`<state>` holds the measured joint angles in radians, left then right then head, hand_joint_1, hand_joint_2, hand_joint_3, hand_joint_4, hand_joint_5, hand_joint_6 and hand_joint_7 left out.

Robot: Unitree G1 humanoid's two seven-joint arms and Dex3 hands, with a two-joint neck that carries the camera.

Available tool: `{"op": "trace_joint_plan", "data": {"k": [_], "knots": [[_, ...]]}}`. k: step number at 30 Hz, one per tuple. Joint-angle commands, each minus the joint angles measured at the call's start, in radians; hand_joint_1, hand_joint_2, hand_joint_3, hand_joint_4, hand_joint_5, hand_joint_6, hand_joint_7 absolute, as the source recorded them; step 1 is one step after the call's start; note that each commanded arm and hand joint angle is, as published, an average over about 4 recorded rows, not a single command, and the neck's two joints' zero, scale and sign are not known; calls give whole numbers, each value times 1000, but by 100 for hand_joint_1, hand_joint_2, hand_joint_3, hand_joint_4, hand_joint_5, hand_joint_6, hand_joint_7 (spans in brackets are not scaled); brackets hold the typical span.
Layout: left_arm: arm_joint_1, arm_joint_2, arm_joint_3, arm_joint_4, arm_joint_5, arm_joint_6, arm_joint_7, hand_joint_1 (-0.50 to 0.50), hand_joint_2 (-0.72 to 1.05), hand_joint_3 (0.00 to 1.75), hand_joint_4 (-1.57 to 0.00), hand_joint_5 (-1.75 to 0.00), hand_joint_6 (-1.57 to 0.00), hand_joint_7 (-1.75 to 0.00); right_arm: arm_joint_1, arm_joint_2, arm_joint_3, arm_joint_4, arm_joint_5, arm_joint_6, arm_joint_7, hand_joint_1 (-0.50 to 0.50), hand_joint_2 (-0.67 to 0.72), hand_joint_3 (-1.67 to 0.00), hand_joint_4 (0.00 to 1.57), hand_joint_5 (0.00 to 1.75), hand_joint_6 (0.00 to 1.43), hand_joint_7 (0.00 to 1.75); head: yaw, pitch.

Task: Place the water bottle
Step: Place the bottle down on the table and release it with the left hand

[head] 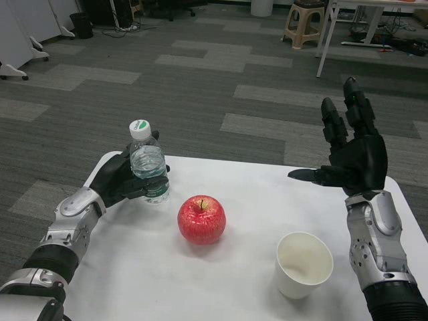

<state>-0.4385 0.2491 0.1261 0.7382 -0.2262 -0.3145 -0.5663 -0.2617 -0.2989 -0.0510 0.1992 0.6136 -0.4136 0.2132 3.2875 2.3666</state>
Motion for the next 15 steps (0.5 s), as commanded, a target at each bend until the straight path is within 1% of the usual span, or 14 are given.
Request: {"op": "trace_joint_plan", "data": {"k": [1, 3, 5, 8, 10, 12, 14, 15], "knots": [[17, 13, 6, -2, -8, -19, 10, -50, 87, 9, 0, -105, 0, -7, -16, 3, -1, 4, 0, -14, -3, -46, -22, -4, 0, 0, 0, 0, 1, 4], [17, 13, 6, -2, -8, -28, 15, -50, 83, 9, 0, -103, 0, -7, -16, 3, -1, 2, 0, -14, -3, -46, -22, -4, 0, 0, 0, 0, 2, 5], [20, 13, 6, -2, -8, -43, 26, -50, 74, 7, 0, -100, 0, -5, -16, 3, -1, 2, 0, -14, -3, -46, -22, 0, 0, 0, 0, 0, 4, 6], [25, 13, 6, -7, -5, -57, 49, -50, 69, 9, 0, -92, 0, -3, -16, 3, 0, 2, 0, -14, -3, -46, -22, 0, 0, 0, 0, 0, 7, 9], [29, 12, 6, -13, -2, -57, 65, -50, 65, 9, 0, -92, 0, -2, -16, 3, 0, 2, 0, -14, -3, -46, -22, 0, 0, 0, 0, 0, 5, 9], [43, 10, 7, -34, 13, -56, 111, -50, 56, 9, 0, -92, 0, 0, -16, 3, 0, 2, 0, -14, -3, -46, -22, 0, 0, 0, 0, 0, 5, 9], [62, 6, 13, -66, 37, -55, 172, -50, 47, 9, 0, -92, 0, 0, -16, 3, 0, 2, 0, -15, -3, -46, -22, -4, 0, 0, 0, 0, 6, 9], [66, 5, 17, -76, 47, -54, 187, -50, 45, 9, 0, -92, 0, 0, -16, 3, 0, 2, 0, -16, -3, -46, -22, -4, 0, 0, 0, 0, 6, 9]]}}
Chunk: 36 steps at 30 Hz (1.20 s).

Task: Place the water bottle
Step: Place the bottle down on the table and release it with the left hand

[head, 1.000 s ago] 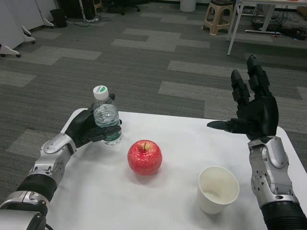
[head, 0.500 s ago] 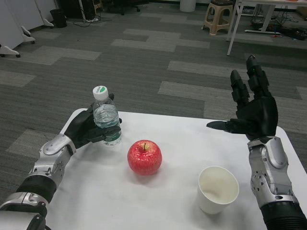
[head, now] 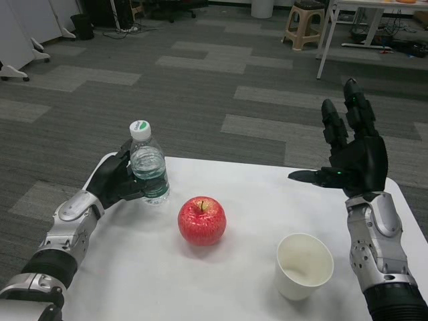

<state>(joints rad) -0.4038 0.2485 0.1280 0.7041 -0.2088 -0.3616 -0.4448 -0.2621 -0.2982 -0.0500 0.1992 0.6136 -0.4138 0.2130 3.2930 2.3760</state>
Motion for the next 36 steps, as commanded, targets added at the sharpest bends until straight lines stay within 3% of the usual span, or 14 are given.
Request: {"op": "trace_joint_plan", "data": {"k": [1, 8, 19, 28, 36], "knots": [[36, 3, 21, -54, 44, -7, 81, -50, 43, 9, 0, -92, 0, 0, -16, 2, -1, 1, 0, -16, -2, -46, -22, -4, 0, 0, 0, 0, 0, 0], [37, 2, 30, -84, 80, 4, 91, -50, 29, 9, 0, -72, 0, 0, -16, 2, 0, 2, 0, -15, -1, -46, -22, 0, 0, 0, 0, 0, 0, 0], [39, 3, 30, -133, 2, 38, 104, -50, 25, 9, 0, -72, 0, 0, -16, 5, 1, 1, 0, -19, -2, -46, -22, -2, 0, 0, 0, 0, 3, 0], [53, 18, 30, -243, -117, 141, 100, -50, 25, 9, 0, -72, 0, 0, -16, 5, 3, 0, 0, -19, -2, -46, -22, 0, 0, 0, 0, 0, 11, -2], [72, 73, 49, -411, -204, 290, 80, -50, 25, 9, 0, -72, -3, 0, -17, 2, 3, 1, 1, -19, -2, -46, -22, -2, 0, 0, 0, 0, 14, -5]]}}
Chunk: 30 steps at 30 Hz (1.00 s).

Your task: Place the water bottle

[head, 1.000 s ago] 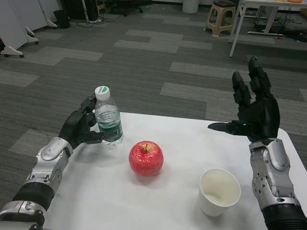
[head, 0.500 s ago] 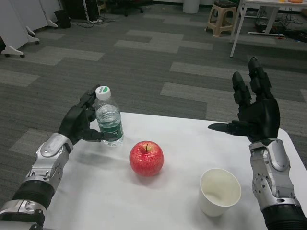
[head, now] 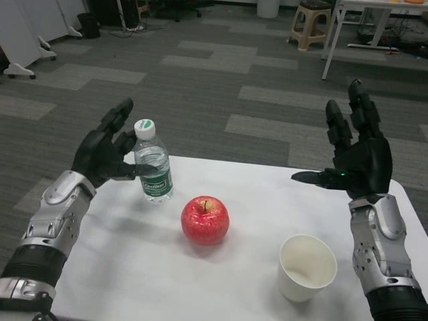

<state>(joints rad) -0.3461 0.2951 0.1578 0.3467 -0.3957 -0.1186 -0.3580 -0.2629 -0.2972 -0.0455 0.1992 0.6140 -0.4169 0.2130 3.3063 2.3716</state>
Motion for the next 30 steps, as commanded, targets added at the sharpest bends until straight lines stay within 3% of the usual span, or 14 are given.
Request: {"op": "trace_joint_plan", "data": {"k": [1, 5, 23, 30], "knots": [[16, 31, 25, -74, -18, 64, -8, -50, 25, 9, 0, -72, -3, 0, -15, 1, -1, 2, 0, -16, -2, -46, -22, -2, 0, 0, 0, 0, 1, -1], [24, 42, 53, -126, -35, 99, -9, -50, 25, 9, 0, -69, -3, 0, -16, 1, 0, 4, 1, -16, -1, -46, -22, -4, 0, 0, 0, 0, 3, -1], [10, 55, 144, -181, -188, 135, -7, -50, 25, 9, 0, -72, -3, 0, -25, -1, -2, 7, 3, -13, -1, -46, -22, -4, 0, 0, 0, 0, 10, 14], [3, 62, 200, -184, -220, 151, -7, -50, 25, 9, 0, -62, -3, 0, -40, -6, -2, 18, 4, -13, -1, -46, -22, -2, 0, 0, 0, 0, 18, 26]]}}
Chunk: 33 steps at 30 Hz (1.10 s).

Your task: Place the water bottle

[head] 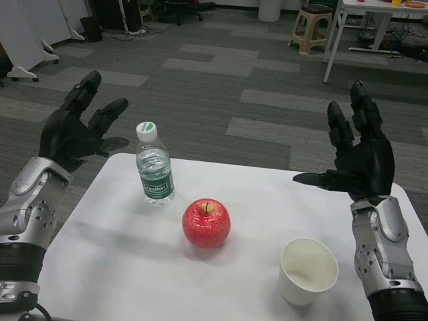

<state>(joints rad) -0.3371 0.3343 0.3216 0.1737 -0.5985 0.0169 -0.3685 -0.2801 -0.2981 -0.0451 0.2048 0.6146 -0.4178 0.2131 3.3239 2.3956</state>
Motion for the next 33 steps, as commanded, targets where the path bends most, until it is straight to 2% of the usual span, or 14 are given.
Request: {"op": "trace_joint_plan", "data": {"k": [1, 5, 11, 16, 18, 23, 28, 33], "knots": [[-7, 25, 49, -11, -21, 21, 3, -50, 25, 9, 0, -62, -3, 0, -24, -6, -2, 13, 4, -12, -1, -46, -22, 0, 0, 0, 0, 0, -1, 2], [-7, 37, 86, -10, -22, 33, 2, -50, 29, 9, 0, -51, -3, 0, -27, -6, -2, 16, 4, -12, -1, -46, -22, 0, 0, 0, 0, 0, -8, 5], [0, 63, 125, -5, -4, 34, 2, -50, 34, 9, 0, -51, -5, 0, -33, -10, -2, 18, 7, -12, 0, -46, -22, -4, 0, 0, 0, 0, -14, 15], [29, 81, 157, -6, 29, 33, 5, -50, 34, 9, 0, -51, -4, 0, -38, -15, -2, 17, 7, -12, 0, -46, -22, -4, 0, 0, 0, 0, -17, 28], [43, 82, 167, -13, 44, 35, 6, -50, 34, 9, 0, -51, -4, 0, -40, -16, -2, 15, 7, -12, 0, -46, -22, 0, 0, 0, 0, 0, -16, 33], [62, 78, 172, -49, 51, 37, 6, -50, 34, 9, 0, -51, -5, 0, -43, -18, -2, 11, 7, -12, 0, -46, -22, -2, 0, 0, 0, 0, -15, 37], [83, 55, 171, -101, 75, 38, 6, -50, 34, 4, 0, -41, -3, 0, -47, -17, -2, 9, 7, -12, -1, -46, -22, 0, 0, 0, 0, 0, -11, 42], [90, 47, 174, -102, 75, 27, 9, -50, 60, 9, 0, -41, -5, 0, -53, -17, -2, 12, 7, -12, 0, -46, -22, 0, 0, 0, 0, 0, -8, 36]]}}
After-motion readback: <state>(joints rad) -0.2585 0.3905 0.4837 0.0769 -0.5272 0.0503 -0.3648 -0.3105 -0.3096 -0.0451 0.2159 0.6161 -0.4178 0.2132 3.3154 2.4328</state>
